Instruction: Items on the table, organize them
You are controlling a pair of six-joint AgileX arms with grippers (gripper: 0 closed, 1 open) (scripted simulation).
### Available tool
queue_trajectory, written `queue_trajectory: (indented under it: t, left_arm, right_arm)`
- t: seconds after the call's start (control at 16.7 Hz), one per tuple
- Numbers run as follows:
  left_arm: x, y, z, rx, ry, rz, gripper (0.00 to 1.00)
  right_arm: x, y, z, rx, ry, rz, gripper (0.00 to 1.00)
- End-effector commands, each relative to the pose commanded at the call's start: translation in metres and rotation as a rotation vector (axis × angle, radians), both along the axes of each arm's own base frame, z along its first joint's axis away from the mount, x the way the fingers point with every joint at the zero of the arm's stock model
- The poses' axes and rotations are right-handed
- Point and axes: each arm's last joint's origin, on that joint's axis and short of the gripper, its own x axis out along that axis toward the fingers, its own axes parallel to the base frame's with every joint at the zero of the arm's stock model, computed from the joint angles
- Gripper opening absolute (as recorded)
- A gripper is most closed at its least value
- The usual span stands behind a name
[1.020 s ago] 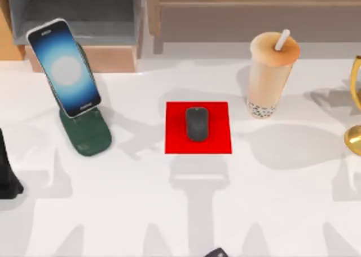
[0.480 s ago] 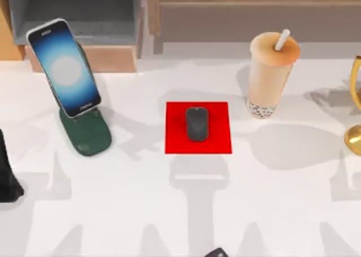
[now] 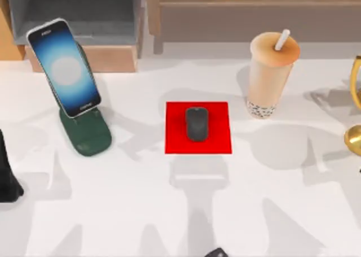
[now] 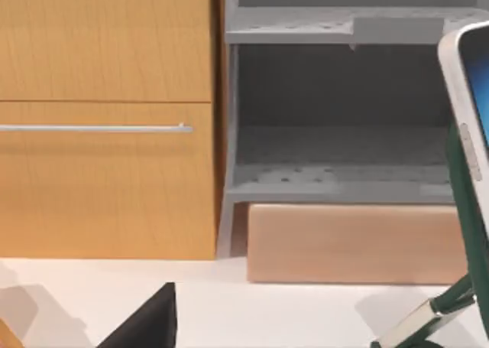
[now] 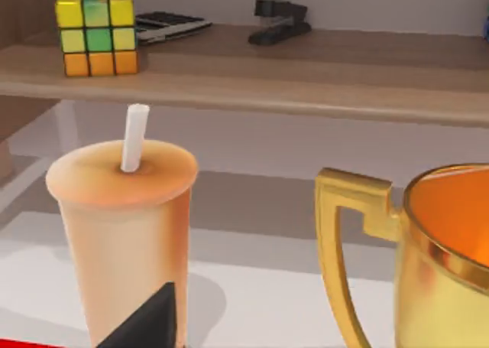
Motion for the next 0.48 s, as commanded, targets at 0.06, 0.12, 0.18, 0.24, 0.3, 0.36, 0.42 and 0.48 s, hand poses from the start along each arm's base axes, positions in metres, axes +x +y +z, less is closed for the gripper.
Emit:
queue_trajectory:
  t: [0.06, 0.12, 0.18, 0.24, 0.3, 0.36, 0.42, 0.48]
  left_arm:
    - [0.0, 0.0, 0.0, 0.0, 0.0, 0.0, 1.0]
    - [0.0, 0.0, 0.0, 0.0, 0.0, 0.0, 1.0]
    - [0.0, 0.0, 0.0, 0.0, 0.0, 0.0, 1.0]
    - [0.0, 0.0, 0.0, 0.0, 0.0, 0.0, 1.0]
    - [0.0, 0.0, 0.0, 0.0, 0.0, 0.0, 1.0]
    - [0.0, 0.0, 0.0, 0.0, 0.0, 0.0, 1.0]
    - [0.0, 0.0, 0.0, 0.0, 0.0, 0.0, 1.0]
    - [0.0, 0.0, 0.0, 0.0, 0.0, 0.0, 1.0]
  right_arm:
    - [0.007, 0.008, 0.002, -0.004, 0.008, 0.019, 1.0]
    - [0.015, 0.016, 0.003, -0.009, 0.017, 0.036, 1.0]
    - [0.024, 0.025, 0.004, -0.015, 0.025, 0.051, 1.0]
    - [0.032, 0.035, 0.002, -0.022, 0.035, 0.063, 1.0]
    - [0.041, 0.045, 0.0, -0.029, 0.045, 0.071, 1.0]
    - [0.05, 0.056, -0.005, -0.038, 0.055, 0.074, 1.0]
    - [0.058, 0.066, -0.01, -0.046, 0.064, 0.074, 1.0]
    - [0.067, 0.076, -0.018, -0.055, 0.073, 0.069, 1.0]
